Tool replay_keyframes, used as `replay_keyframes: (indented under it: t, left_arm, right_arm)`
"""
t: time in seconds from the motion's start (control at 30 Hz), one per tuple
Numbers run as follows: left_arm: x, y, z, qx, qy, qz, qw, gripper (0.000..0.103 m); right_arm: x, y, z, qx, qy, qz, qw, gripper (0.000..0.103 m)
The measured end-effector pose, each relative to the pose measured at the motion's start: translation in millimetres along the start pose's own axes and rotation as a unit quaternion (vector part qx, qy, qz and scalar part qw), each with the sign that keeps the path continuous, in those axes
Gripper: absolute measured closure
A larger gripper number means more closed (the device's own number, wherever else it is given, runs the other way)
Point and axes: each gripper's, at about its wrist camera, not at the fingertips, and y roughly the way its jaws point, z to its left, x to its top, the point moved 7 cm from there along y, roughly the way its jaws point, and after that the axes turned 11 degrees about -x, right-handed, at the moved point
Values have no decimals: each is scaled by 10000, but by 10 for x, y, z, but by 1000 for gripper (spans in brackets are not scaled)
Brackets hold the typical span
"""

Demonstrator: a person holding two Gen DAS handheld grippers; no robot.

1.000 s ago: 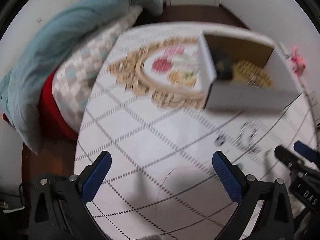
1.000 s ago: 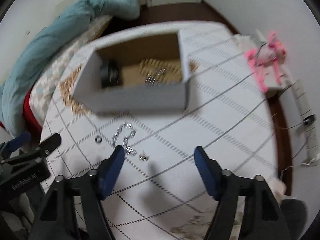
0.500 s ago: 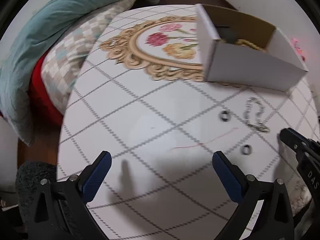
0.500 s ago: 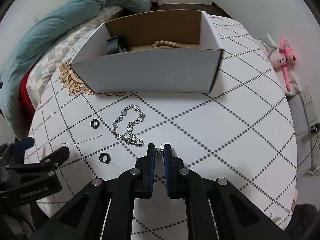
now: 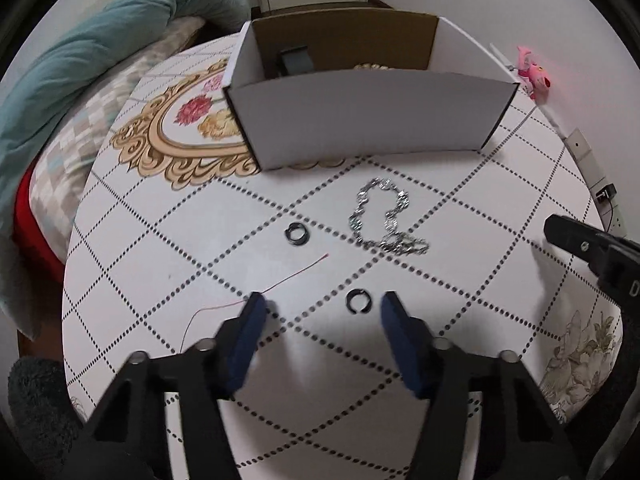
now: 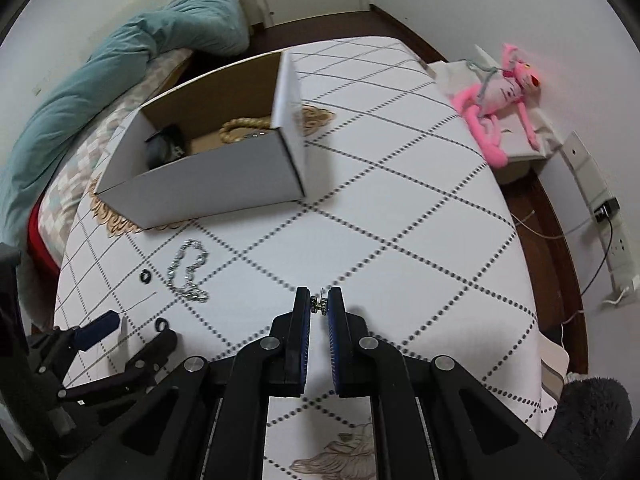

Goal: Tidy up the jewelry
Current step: 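Grasp a small black ring with the left gripper while the right gripper holds the charm, then lower the ring with the left gripper into the box while the right gripper releases the charm there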

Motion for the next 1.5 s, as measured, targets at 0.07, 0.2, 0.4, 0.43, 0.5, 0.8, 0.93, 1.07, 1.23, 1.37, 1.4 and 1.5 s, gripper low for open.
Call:
replay_keyframes:
  t: [0.07, 0.2, 0.4, 0.43, 0.5, 0.8, 0.93, 1.07, 1.23, 1.37, 1.4, 1.5]
  left_arm:
    - [24, 9, -18, -25, 49, -24, 10000, 65]
    - [23, 18, -64, -131, 57, -18, 9999, 83]
    - [42, 32, -82, -221, 65, -5, 9997, 92]
    - [41, 32, -91, -223, 70, -8, 9997, 92]
    - [34, 29, -111, -219, 75, -16, 9997, 92]
    - [68, -4, -99, -283, 62, -38, 9996, 92]
    - [139, -115, -116, -378, 45, -134, 9992, 92]
    - [362, -358, -133, -638, -76, -314, 9974, 92]
    - [913, -651, -110, -1153, -330, -527, 9914, 92]
    - [1414, -655, 19, -1475, -523, -466, 9866, 92]
    - [1530, -636, 48, -1439, -491, -460, 9873, 92]
    - [1754, -524, 129, -1423, -451, -303, 9883, 92]
  right_arm:
    - [-14, 18, -5, -11, 11, 4, 10000, 94]
    - [-20, 34, -8, 0, 28, 6, 10000, 94]
    - [-9, 22, 3, 7, 39, -21, 10000, 94]
    - [-12, 25, 7, 12, 42, -18, 10000, 94]
    - [-17, 28, 22, 7, 37, -20, 10000, 94]
    - [-2, -11, 39, 49, 52, -81, 9999, 94]
    - [39, -91, 56, 119, 59, -149, 9998, 94]
    - [154, -248, 84, 338, 105, -223, 9991, 94]
    - [617, -576, 225, 812, 65, -529, 9953, 94]
    - [1064, -605, 392, 1121, -84, -560, 9921, 94]
    - [1173, -570, 432, 1137, -145, -543, 9919, 94]
    - [1428, -400, 539, 1174, -276, -350, 9921, 94]
